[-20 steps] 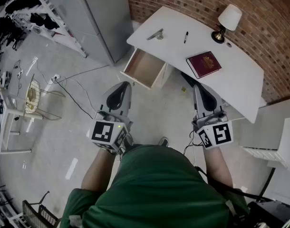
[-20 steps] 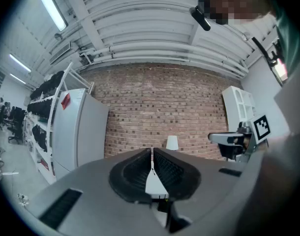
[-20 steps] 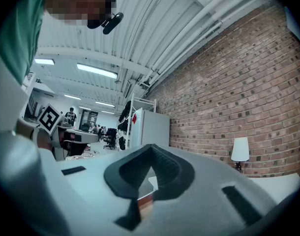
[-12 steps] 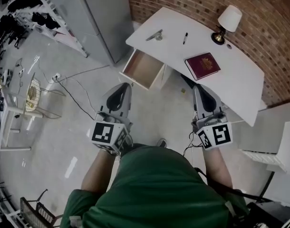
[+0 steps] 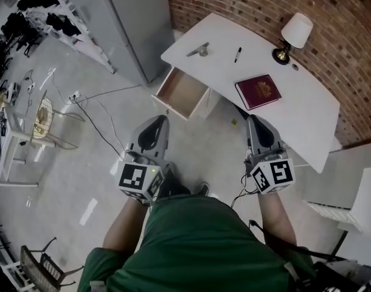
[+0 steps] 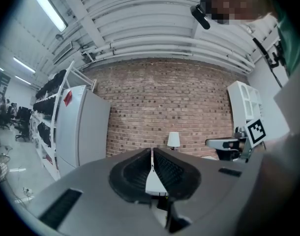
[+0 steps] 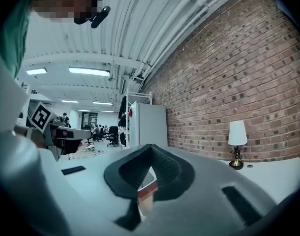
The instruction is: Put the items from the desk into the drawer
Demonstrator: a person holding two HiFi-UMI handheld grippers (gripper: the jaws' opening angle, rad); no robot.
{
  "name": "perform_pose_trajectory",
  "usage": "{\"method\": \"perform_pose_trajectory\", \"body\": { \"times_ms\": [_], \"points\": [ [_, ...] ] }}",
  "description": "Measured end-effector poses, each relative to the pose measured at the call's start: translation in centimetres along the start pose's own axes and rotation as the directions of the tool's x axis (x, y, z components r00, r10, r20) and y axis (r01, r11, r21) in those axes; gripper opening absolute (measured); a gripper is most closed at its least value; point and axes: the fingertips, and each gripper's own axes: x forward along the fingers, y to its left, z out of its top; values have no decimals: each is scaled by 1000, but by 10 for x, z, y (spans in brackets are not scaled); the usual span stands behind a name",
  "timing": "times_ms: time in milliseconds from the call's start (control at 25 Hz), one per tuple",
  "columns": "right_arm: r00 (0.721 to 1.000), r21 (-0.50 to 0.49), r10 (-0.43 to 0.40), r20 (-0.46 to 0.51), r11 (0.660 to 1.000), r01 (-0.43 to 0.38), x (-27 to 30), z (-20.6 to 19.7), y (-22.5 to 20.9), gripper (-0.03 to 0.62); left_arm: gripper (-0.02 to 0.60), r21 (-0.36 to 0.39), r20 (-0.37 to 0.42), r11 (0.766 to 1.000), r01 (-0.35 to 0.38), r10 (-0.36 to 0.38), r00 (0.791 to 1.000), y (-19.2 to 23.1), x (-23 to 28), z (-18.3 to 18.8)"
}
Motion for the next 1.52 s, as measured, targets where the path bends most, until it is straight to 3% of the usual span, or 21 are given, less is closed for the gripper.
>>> {"method": "perform_pose_trajectory", "body": {
  "times_ms": [160,400,520,640,1040,1240,1520],
  "points": [
    [1000,-25,14,-17,1000,-14,16,-7,-4,2,15,-12,-40,1000,-5,4,999,10,15,-3],
    [997,-84,55,-53,995,-59,50,-10,-2,0,15,-32,-20,998,63,-64,998,32,64,-14],
    [998,-85,-20,-53,996,15,74,-11,-23,2,15,-42,-20,995,95,-96,995,48,94,-13],
    [994,-18,-85,-66,996,84,101,-20,-46,3,15,-47,-25,991,125,-126,992,69,122,-13],
    [966,44,-176,-191,981,187,208,-48,-63,3,15,-117,-62,971,208,-216,974,147,180,-42],
    [941,35,-203,-272,975,221,248,-67,-87,5,15,-151,-87,968,199,-214,973,177,197,-57],
    [894,59,-272,-356,948,311,296,-109,-178,29,15,-147,-154,980,135,-158,975,195,223,-82]
  ]
}}
